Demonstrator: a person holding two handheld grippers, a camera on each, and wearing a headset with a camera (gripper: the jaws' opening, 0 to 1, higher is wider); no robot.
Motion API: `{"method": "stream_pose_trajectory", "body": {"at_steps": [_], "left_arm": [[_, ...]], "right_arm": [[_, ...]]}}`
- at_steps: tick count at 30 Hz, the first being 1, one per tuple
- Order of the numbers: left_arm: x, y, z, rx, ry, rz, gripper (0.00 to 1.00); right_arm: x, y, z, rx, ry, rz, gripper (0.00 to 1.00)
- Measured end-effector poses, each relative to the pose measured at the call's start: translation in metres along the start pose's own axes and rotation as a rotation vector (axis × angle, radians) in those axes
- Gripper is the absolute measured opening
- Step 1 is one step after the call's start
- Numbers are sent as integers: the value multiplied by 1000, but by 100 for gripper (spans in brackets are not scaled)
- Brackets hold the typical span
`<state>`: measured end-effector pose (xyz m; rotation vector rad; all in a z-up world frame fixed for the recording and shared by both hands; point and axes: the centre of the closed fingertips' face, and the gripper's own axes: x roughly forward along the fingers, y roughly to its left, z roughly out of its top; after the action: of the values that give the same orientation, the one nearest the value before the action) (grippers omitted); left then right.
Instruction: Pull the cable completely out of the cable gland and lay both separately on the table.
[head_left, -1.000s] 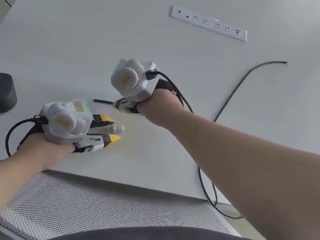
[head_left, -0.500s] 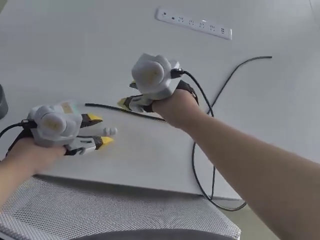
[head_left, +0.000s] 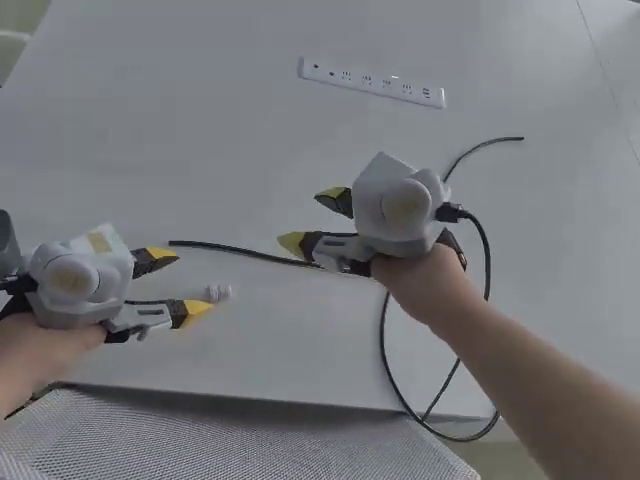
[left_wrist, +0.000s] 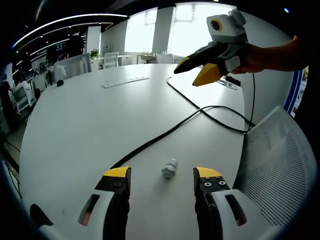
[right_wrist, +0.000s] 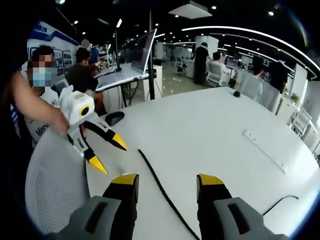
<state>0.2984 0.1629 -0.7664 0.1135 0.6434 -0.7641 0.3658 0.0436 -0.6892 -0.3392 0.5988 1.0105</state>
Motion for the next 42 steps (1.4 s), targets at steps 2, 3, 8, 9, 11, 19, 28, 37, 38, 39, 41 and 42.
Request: {"method": "stream_pose_trajectory", "body": {"at_steps": [2,3,8,9,11,19,28,37,38,39,41,42], "left_arm": [[-8,3,0,-10,-7,8,53],[-10,3,0,-11,-7,10,55],[-31,7,5,-25,-34,39,59],[-36,7,7,-28,-42,44,60],[-43,5,11,-38,-59,46,61],[-67,-4,20,-38,-98,50,66],[-87,-13,7,-68,-103,46,74],[-100,-5,-16,-131,-29,81,86],[-100,-5,-17,-136,-20,83,87],[-100,-5,-19,-137,-13,83,88],[-102,-4,-21,-137,-6,96,90],[-102,-3,-22,-135,-7,107,93]], "right_arm": [[-12,-2,-2,25,-17,-18,49],[-18,-4,-4,37,-27,-28,50],[-51,-12,-22,94,-54,-81,52],[-56,-12,-24,104,-64,-86,54],[-67,-10,-27,124,-97,-85,58],[-98,0,-39,194,-202,-75,78],[-112,33,-63,194,-201,-17,87],[-120,46,-96,210,-130,2,91],[-120,47,-97,211,-123,6,92],[-120,47,-101,208,-110,10,92],[-120,50,-109,209,-76,25,92],[-119,50,-112,202,-63,25,92]]}}
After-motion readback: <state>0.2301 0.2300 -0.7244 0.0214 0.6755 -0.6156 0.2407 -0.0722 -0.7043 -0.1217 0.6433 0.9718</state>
